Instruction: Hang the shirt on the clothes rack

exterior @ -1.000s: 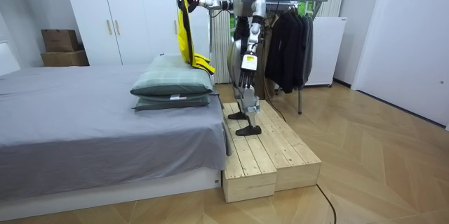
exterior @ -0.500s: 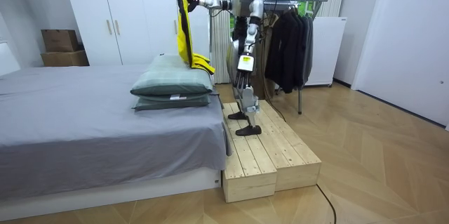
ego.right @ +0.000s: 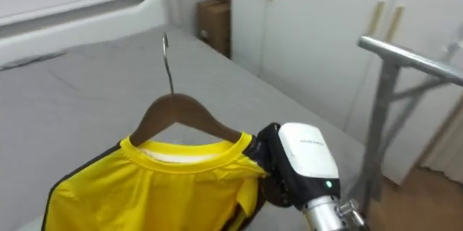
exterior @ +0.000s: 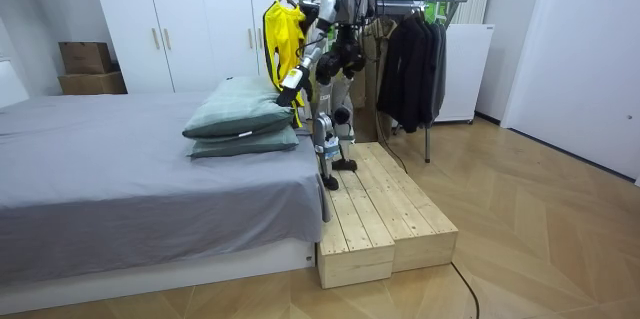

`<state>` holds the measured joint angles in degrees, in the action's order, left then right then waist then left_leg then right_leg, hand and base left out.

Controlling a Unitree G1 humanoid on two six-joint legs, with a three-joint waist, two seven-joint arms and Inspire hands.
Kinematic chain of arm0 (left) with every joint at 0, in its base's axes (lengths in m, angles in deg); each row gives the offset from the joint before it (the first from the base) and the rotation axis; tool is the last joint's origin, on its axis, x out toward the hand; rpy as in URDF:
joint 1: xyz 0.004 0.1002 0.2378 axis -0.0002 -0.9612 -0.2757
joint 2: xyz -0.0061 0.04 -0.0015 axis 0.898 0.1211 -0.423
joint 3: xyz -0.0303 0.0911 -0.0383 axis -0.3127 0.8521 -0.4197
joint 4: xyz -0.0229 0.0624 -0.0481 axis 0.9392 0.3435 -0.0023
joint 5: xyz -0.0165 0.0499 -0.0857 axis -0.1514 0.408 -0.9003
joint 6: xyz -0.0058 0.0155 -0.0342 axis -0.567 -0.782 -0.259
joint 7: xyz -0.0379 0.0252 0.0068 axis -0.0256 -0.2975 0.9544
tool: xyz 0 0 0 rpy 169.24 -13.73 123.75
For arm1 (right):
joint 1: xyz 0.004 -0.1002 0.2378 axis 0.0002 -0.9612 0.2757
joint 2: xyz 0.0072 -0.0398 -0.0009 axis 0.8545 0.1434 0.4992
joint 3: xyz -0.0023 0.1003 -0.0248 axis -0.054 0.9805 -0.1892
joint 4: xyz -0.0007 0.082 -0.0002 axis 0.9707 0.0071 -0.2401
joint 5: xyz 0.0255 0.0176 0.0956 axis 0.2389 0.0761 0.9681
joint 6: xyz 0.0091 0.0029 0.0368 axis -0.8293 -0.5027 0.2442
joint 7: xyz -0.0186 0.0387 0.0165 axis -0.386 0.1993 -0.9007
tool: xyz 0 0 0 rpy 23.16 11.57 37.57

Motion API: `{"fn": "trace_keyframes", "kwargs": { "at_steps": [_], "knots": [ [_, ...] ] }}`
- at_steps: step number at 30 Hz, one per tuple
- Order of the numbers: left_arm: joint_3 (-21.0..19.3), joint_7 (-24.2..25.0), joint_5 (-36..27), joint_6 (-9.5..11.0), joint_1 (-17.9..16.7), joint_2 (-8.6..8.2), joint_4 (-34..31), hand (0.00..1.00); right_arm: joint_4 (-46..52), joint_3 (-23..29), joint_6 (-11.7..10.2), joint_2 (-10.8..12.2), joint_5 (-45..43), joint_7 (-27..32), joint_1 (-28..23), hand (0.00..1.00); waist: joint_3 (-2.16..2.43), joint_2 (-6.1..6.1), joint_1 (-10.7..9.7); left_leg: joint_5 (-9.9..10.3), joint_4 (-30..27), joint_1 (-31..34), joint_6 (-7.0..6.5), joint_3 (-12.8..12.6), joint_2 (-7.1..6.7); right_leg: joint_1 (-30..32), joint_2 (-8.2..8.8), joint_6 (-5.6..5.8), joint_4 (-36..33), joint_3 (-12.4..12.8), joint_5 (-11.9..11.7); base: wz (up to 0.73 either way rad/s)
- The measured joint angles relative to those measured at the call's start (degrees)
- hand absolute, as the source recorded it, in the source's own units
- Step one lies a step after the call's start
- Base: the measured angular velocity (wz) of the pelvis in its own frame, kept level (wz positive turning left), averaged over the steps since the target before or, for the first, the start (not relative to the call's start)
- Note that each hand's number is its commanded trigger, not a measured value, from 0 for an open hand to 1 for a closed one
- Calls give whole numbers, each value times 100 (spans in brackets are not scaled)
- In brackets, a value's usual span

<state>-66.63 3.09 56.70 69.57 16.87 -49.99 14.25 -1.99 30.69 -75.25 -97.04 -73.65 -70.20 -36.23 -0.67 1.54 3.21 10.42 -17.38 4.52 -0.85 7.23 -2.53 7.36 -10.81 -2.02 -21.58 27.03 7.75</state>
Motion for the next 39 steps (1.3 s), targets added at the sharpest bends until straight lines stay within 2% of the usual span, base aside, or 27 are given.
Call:
{"fn": "trace_keyframes", "kwargs": {
  "at_steps": [1, 2, 5, 6, 9, 10, 11, 12, 13, 14, 15, 16, 17, 18, 19, 20, 23, 27, 29, 32, 35, 36, 39],
  "knots": [
    [5, -17, -154, -59, 17, -17, 0, 0, 0, 29, 3, 6, 24, 2, -6, 100, -28, 31, -41, -3, -1, 75, 4, -158, 14, 114, -4, 39, 22, 34, -36, -47],
    [6, -23, -236, -93, 18, -59, 0, 0, 6, 33, 3, 17, 27, 4, -5, 100, -16, 46, -36, -4, -1, 162, 5, -276, 61, 187, -31, 76, 116, 136, -115, -50],
    [64, -28, -414, -137, 38, -69, 1, 0, 5, 2, 68, 143, 44, 3, -5, 100, -35, -21, -18, -44, 25, 278, 0, -465, 120, 333, -14, 132, 338, 134, -284, -45],
    [103, -42, -523, -159, 37, -69, 6, 0, 4, 1, 136, 211, 43, -25, -6, 100, -39, -39, 14, -57, 72, 284, 1, -597, 153, 370, -27, 152, 394, 218, -334, -54],
    [156, -109, -690, -165, 40, -85, 281, 0, 4, -6, 241, 298, 43, -212, 2, 100, -43, -59, 124, -90, 228, 203, -27, -1028, 264, 386, -92, 180, 595, 551, -528, -82],
    [222, -110, -749, -165, 39, -84, 467, 0, 4, -31, 285, 328, 40, -303, 5, 100, -46, -65, 310, -87, 354, 82, -31, -1396, 339, 449, -22, 218, 733, 404, -656, -155],
    [229, -108, -859, -168, 36, -86, 647, 0, -9, -57, 310, 369, 22, -400, 40, 100, -53, -77, 475, -82, 443, -20, -33, -1823, 432, 585, 252, 290, 1002, -366, -903, -162],
    [234, -106, -862, -176, 33, -95, 729, 0, -30, -68, 318, 385, 19, -430, 57, 100, -54, -101, 503, -75, 466, -60, -29, -2000, 519, 595, 382, 358, 1166, -761, -1031, -166],
    [238, -100, -874, -217, 31, -116, 861, 0, -57, -109, 363, 384, -1, -451, 91, 100, -89, -205, 634, -34, 539, -132, 38, -2509, 707, 688, 692, 301, 980, -1925, -977, -143],
    [240, -97, -907, -248, 28, -125, 1022, 0, -76, -112, 378, 380, -96, -455, 86, 100, -88, -206, 697, 15, 611, -287, 50, -2949, 790, 776, 1066, 172, 165, -2897, -520, -127],
    [239, -94, -909, -269, 28, -117, 1100, 0, -93, -108, 377, 373, -140, -452, 87, 100, -84, -199, 680, 29, 648, -351, 71, -3134, 807, 748, 1270, 172, -169, -3179, -193, -86],
    [237, -90, -907, -322, 25, -94, 1172, 0, -134, -101, 377, 349, -145, -449, 111, 100, -82, -119, 716, 62, 638, -470, 156, -3420, 812, 665, 1662, 315, -599, -3621, 234, -74],
    [199, -85, -906, -389, 8, -74, 1180, 0, -218, -136, 391, 366, -125, -452, 195, 100, -108, 1, 807, 124, 436, -515, 284, -3539, 777, 689, 1763, 287, -549, -3748, 451, -76],
    [138, -82, -906, -434, -5, -95, 1180, 0, -243, -183, 416, 364, -111, -452, 233, 100, -104, -5, 805, 169, 345, -499, 339, -3511, 771, 680, 1709, 269, -538, -3662, 501, -83],
    [-74, -72, -910, -492, -7, -100, 1229, 0, -245, -293, 466, 342, -10, -486, 312, 100, -95, -20, 826, 178, 315, -491, 349, -3212, 802, 619, 1474, 221, -384, -3375, 473, -96],
    [-277, -60, -908, -544, -19, -74, 1307, 0, -246, -416, 486, 324, 102, -586, 509, 100, -93, -31, 845, 179, 377, -490, 347, -2819, 855, 530, 1236, 71, -131, -3167, 312, -102],
    [-631, -56, -903, -655, -24, -55, 1306, 0, -244, -471, 495, 367, 124, -641, 830, 100, -87, -19, 794, 173, 399, -465, 357, -2235, 932, 460, 919, -59, 266, -2882, 43, -76],
    [-633, -78, -893, -866, 10, -44, 1278, 0, -245, -483, 499, 364, 176, -693, 841, 100, -81, -11, 589, 107, 454, -485, 470, -2212, 981, 396, 812, -76, 452, -2910, -53, -3],
    [-683, -94, -830, -1137, 23, -45, 1006, 0, -250, -444, 498, 355, 142, -788, 840, 100, -78, 7, 459, 88, 458, -483, 501, -2188, 1000, 356, 798, -89, 513, -2940, -87, 9],
    [-682, -131, -806, -1266, 24, -48, 619, 0, -266, -427, 500, 421, 115, -798, 830, 100, -91, 55, 290, 62, 449, -443, 547, -2104, 1015, 345, 813, -111, 505, -3049, -104, 16],
    [-682, -250, -806, -1311, 21, -91, 387, 0, -305, -388, 508, 420, 100, -806, 784, 100, -100, 100, 247, 48, 408, -346, 569, -1934, 1017, 380, 825, -129, 512, -3157, -124, 22],
    [-681, -315, -813, -1333, 21, -116, 313, 0, -308, -381, 512, 409, 93, -824, 779, 100, -104, 122, 248, 40, 412, -320, 583, -1868, 1013, 433, 816, -94, 513, -3156, -114, 0],
    [-671, -527, -1159, -1332, 12, -146, 318, 0, -307, -374, 498, 472, 50, -828, 785, 100, -100, 153, 353, 60, 487, -286, 571, -1775, 969, 471, 699, -75, 615, -2901, -274, -35]
  ]
}}
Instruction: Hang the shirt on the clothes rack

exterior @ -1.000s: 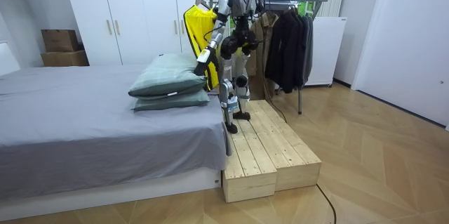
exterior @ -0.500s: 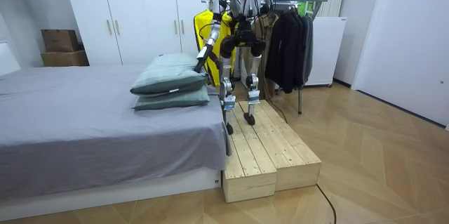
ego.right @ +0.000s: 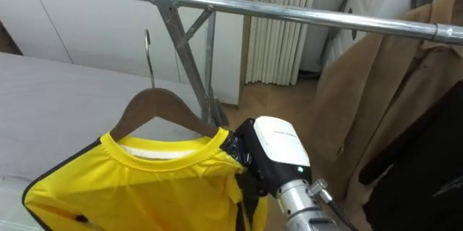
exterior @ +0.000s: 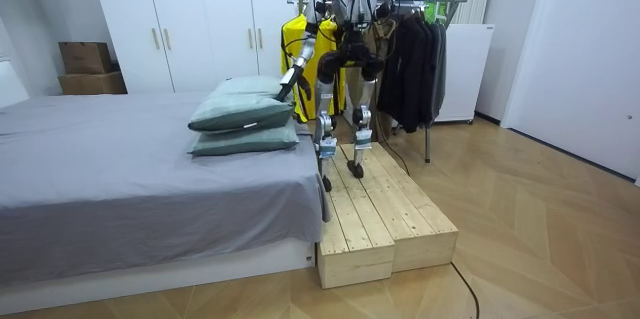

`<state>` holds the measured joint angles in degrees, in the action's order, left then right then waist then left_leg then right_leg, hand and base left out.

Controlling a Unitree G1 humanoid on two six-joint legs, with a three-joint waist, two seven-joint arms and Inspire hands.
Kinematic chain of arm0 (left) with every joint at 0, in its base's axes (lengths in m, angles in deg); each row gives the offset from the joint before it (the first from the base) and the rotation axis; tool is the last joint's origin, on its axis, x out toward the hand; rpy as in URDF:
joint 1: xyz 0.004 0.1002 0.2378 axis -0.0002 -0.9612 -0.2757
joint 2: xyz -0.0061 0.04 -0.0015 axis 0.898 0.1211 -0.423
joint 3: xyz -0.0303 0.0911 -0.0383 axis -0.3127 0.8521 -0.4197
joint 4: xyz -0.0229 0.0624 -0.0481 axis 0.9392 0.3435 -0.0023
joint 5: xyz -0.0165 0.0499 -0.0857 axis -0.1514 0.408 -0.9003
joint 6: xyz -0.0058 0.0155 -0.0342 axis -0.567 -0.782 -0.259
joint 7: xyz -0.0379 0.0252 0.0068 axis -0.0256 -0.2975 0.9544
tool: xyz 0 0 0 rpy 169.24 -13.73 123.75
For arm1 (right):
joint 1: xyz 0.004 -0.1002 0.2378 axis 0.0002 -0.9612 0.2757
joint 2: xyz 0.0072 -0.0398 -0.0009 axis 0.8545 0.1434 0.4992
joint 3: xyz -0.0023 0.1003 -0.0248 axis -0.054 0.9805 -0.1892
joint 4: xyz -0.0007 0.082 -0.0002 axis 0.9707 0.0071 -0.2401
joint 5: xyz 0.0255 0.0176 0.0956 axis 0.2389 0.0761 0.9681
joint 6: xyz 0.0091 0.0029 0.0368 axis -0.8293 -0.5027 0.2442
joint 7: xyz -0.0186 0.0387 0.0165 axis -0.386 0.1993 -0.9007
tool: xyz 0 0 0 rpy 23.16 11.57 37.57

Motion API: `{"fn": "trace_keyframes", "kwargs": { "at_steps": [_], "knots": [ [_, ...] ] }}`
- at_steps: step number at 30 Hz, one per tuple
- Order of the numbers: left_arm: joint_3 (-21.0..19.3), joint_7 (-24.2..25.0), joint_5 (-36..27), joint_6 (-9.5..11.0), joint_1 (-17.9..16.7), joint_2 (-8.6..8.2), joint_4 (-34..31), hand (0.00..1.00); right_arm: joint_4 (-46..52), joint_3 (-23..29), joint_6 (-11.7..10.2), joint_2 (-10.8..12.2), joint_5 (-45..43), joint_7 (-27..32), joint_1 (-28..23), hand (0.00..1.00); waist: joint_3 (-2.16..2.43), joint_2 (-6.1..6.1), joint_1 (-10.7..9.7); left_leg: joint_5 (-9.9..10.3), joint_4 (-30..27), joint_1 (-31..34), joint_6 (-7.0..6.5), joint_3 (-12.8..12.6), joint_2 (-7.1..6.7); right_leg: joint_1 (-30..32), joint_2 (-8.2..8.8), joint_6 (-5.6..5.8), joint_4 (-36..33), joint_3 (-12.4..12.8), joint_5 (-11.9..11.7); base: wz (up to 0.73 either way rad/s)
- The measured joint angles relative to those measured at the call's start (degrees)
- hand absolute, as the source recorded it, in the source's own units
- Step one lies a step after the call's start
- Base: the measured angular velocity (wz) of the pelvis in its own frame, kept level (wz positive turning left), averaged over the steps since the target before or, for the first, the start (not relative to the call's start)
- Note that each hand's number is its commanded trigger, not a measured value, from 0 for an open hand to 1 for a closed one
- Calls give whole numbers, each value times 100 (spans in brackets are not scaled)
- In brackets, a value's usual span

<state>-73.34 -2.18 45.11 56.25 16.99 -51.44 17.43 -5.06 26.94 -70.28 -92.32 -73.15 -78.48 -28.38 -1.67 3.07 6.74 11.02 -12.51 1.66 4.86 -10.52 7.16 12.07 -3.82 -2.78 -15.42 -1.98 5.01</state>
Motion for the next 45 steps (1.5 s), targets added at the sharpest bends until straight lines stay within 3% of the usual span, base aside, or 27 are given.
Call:
{"fn": "trace_keyframes", "kwargs": {
  "at_steps": [2, 4, 11, 16, 36, 45],
  "knots": [
    [0, -125, -185, 22, -26, -34, 37, 0, -77, 10, 3, 20, 32, -28, -16, 100, 1, -2, 25, 25, 14, 4, -42, 48, -37, -2, -24, -19, 61, 143, -112, -37],
    [6, -200, -377, 181, -124, -75, 169, 0, -76, 79, 1, 11, 40, -108, -102, 100, 16, -23, 88, 67, 11, -33, -106, 133, -91, -19, -70, -22, 61, 281, -148, -39],
    [4, -246, -781, 403, -357, -154, 305, 0, -88, 232, 1, -27, 82, -137, -355, 100, 102, -140, 118, 93, 104, -254, -94, 140, -140, -103, -187, -47, 67, 533, -203, -22],
    [-19, -247, -885, 470, -351, -148, 369, 0, -52, 339, 1, -63, 78, -124, -340, 100, 127, -175, 129, 92, 118, -284, -92, 141, -142, -112, -211, -60, 72, 580, -218, -5],
    [-158, -191, -943, 470, -357, -117, 368, 0, -74, 737, 7, -121, 298, 462, -337, 100, 103, -97, 66, 129, 88, -313, -153, 284, -198, -161, -217, -55, 66, 605, -223, 0],
    [-234, -76, -937, 564, -402, -116, 393, 0, -50, 1292, 7, -167, 781, 582, -310, 100, 88, -128, 88, 130, 123, -324, -154, 284, -201, -164, -221, -48, 81, 608, -214, 0]
  ]
}}
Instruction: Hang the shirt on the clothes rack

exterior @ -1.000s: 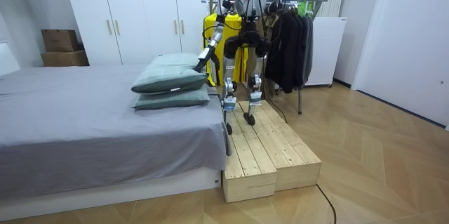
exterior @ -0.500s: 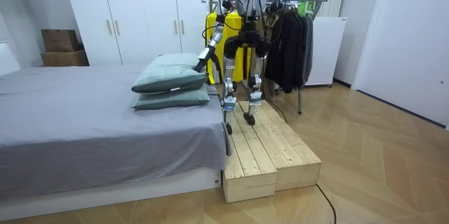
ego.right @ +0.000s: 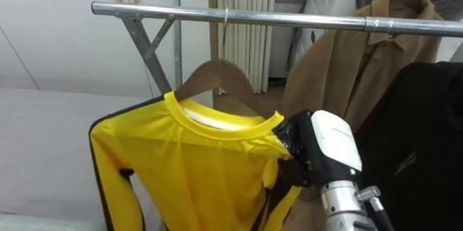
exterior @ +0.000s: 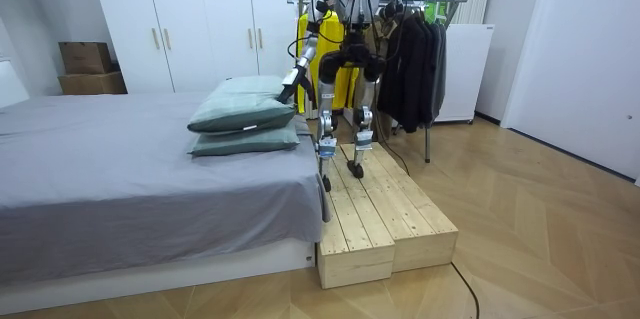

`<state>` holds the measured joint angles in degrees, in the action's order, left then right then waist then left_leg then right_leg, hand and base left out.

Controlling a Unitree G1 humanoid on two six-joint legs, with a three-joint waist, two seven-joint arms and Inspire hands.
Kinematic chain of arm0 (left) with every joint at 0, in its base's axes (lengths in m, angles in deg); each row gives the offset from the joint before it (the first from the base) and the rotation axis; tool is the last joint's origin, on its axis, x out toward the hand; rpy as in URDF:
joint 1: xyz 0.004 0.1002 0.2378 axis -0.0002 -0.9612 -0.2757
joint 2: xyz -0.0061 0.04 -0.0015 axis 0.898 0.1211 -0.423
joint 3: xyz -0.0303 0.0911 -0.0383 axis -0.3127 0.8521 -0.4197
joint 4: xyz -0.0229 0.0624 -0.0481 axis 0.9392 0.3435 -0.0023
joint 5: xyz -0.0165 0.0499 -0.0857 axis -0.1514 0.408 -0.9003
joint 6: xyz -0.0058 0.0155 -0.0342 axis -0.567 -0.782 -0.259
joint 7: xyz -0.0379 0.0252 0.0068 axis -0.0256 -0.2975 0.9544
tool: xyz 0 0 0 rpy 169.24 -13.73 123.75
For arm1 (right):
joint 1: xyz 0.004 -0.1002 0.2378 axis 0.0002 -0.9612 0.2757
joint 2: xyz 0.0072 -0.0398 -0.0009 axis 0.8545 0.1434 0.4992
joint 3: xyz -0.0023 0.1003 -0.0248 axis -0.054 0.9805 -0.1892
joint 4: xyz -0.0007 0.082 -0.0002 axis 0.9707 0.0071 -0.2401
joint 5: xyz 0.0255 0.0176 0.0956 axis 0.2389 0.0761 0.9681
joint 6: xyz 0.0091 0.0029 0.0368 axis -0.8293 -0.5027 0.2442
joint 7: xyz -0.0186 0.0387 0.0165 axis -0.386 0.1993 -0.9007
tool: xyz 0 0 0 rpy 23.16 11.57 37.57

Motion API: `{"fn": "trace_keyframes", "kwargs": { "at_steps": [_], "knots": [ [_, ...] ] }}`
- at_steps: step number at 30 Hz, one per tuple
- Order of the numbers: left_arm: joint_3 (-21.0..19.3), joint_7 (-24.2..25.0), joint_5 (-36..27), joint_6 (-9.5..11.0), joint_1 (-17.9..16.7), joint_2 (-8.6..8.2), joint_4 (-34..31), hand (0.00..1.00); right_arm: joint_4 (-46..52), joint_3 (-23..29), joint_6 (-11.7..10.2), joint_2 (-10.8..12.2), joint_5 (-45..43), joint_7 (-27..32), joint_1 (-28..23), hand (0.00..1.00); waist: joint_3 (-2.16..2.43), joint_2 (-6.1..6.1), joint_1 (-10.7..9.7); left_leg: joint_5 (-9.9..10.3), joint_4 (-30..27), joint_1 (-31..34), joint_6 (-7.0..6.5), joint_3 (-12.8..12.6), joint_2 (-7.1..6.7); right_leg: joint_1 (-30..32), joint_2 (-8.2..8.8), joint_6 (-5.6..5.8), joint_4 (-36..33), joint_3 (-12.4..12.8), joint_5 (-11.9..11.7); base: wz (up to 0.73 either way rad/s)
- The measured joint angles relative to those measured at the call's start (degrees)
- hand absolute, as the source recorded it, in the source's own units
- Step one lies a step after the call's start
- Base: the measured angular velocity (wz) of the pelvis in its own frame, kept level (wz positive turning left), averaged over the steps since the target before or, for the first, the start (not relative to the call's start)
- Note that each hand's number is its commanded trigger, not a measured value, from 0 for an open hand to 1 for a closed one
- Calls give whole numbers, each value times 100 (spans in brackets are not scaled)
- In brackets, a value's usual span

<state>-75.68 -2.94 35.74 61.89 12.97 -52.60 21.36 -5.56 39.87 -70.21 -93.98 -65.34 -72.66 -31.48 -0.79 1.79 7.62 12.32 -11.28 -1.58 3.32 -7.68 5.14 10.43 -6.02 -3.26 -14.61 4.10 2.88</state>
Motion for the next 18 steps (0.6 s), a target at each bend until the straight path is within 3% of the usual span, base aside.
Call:
{"fn": "trace_keyframes", "kwargs": {
  "at_steps": [6, 12, 18],
  "knots": [
    [-75, 51, 5, 89, -39, 5, -2, 0, 1, 268, -4, -44, 406, 23, 156, 100, 1, -1, -6, -1, 2, -1, 1, 16, 4, -9, 4, 1, 10, -11, 1, 0],
    [-273, 60, 8, 110, -43, 11, -99, 0, -52, 295, -3, -234, 627, 45, 380, 100, 13, 46, -14, 0, -7, 12, 0, 40, 0, -13, 15, 7, 17, -32, 5, 2],
    [-396, 62, 9, 107, -44, 26, -247, 0, -297, 352, 62, -238, 1054, 33, 575, 100, 13, 104, -8, -1, -23, 46, 0, 167, -4, -51, 45, 8, 77, -140, 5, 10]
  ]
}}
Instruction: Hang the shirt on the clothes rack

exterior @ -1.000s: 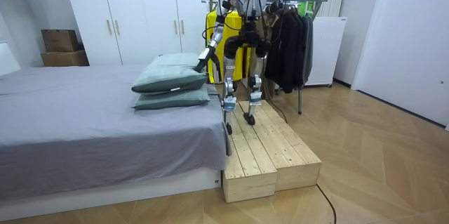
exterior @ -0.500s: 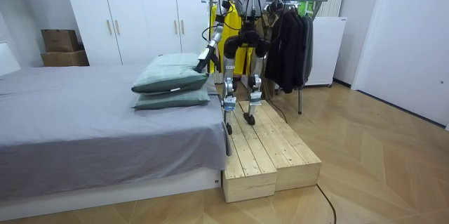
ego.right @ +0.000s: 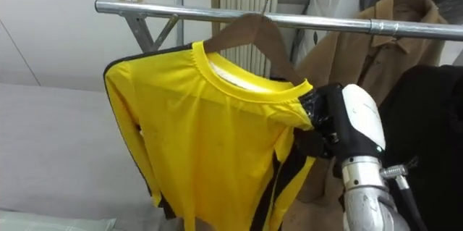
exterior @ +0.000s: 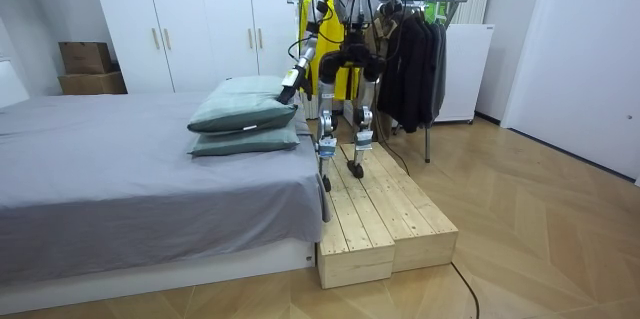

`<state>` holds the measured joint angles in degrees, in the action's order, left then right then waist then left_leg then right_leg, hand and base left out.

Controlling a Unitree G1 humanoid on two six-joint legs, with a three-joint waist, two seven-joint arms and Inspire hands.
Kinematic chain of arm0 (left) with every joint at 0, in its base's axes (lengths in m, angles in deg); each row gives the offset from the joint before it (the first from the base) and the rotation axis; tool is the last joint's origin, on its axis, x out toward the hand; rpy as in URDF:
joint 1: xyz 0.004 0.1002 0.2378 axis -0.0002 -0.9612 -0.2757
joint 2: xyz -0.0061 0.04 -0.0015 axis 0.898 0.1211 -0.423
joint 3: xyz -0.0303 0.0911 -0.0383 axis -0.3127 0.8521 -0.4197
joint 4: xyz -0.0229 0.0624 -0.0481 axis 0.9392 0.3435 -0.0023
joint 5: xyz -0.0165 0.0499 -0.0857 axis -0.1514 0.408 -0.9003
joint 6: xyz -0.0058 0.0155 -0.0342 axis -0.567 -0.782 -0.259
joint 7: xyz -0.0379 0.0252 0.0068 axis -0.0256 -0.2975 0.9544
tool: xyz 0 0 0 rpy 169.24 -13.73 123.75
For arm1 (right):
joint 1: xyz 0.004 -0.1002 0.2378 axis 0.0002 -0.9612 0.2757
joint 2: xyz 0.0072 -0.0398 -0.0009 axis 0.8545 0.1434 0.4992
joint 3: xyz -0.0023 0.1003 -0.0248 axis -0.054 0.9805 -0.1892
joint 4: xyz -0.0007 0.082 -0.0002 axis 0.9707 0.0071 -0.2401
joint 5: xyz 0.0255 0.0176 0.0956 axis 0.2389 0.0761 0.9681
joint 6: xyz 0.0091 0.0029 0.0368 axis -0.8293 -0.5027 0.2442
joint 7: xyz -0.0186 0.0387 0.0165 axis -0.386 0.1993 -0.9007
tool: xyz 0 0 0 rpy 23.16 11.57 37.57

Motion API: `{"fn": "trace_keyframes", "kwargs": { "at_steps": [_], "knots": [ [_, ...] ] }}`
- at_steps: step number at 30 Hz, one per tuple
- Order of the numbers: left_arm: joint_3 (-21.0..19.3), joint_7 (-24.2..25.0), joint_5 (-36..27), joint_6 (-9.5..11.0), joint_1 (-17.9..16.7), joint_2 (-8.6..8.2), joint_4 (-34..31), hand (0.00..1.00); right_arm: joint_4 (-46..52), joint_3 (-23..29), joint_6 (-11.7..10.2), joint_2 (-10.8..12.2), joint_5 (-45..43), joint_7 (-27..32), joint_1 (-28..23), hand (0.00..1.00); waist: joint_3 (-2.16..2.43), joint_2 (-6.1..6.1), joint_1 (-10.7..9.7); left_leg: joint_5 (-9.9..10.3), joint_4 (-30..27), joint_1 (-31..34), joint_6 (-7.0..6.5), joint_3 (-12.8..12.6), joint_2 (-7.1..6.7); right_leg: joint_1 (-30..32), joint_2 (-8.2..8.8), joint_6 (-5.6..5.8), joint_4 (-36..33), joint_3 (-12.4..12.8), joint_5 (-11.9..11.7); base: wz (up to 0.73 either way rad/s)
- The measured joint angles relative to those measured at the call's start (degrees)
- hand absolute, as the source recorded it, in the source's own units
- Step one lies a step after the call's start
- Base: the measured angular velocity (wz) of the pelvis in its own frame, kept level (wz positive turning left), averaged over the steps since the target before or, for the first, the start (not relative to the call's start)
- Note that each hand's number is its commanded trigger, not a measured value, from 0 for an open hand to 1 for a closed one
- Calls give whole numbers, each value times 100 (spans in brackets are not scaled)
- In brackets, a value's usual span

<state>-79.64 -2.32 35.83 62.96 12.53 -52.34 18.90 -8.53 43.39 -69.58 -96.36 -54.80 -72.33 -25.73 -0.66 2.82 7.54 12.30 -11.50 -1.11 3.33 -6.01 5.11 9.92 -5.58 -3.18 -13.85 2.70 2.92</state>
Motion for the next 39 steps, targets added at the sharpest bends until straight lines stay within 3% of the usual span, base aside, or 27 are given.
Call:
{"fn": "trace_keyframes", "kwargs": {
  "at_steps": [3, 8, 16, 23, 26, 29, 39],
  "knots": [
    [-10, 3, 40, -2, -4, 13, -21, 0, -71, 1, 132, -2, 41, -7, 17, 100, -8, 40, 11, -1, 3, -5, 1, 8, 2, -4, 1, 4, 11, -9, 4, 0],
    [-10, 210, 369, -30, -13, 35, -19, 0, -829, 3, 227, -129, 429, -218, 240, 100, -68, 142, 44, -15, -2, -40, 28, 5, -4, -52, 0, 7, 30, 10, 6, 0],
    [-7, 487, 406, -148, -16, 154, -57, 0, -1030, 1, 418, -389, 635, -755, 574, 100, -52, 175, 50, -17, 14, -15, 27, 8, -22, 18, 13, -15, 20, 12, -11, 0],
    [-8, 689, 862, -373, -16, 187, -208, 0, -1380, -45, 530, -405, 926, -1202, 956, 100, -50, 218, 52, -20, -31, 45, 27, 269, -76, 21, 56, -14, 33, -83, -4, 7],
    [-8, 731, 862, -411, -16, 219, -259, 0, -1471, -86, 565, -407, 923, -1399, 1015, 100, -47, 263, 66, -24, -35, 53, 31, 297, -88, 13, 71, 37, 46, -109, 27, 6],
    [-8, 787, 861, -427, -16, 242, -262, 0, -1539, -87, 575, -407, 913, -1539, 1019, 100, -44, 267, 63, -24, -37, 50, 30, 328, -88, -31, 80, -13, 96, -145, -14, 4],
    [-7, 799, 859, -427, -16, 266, -275, 0, -2045, -205, 627, -409, 850, -1789, 1354, 100, -44, 267, 85, -24, -12, 46, 32, 326, -71, -32, 59, -30, 109, -155, -28, 0]
  ]
}}
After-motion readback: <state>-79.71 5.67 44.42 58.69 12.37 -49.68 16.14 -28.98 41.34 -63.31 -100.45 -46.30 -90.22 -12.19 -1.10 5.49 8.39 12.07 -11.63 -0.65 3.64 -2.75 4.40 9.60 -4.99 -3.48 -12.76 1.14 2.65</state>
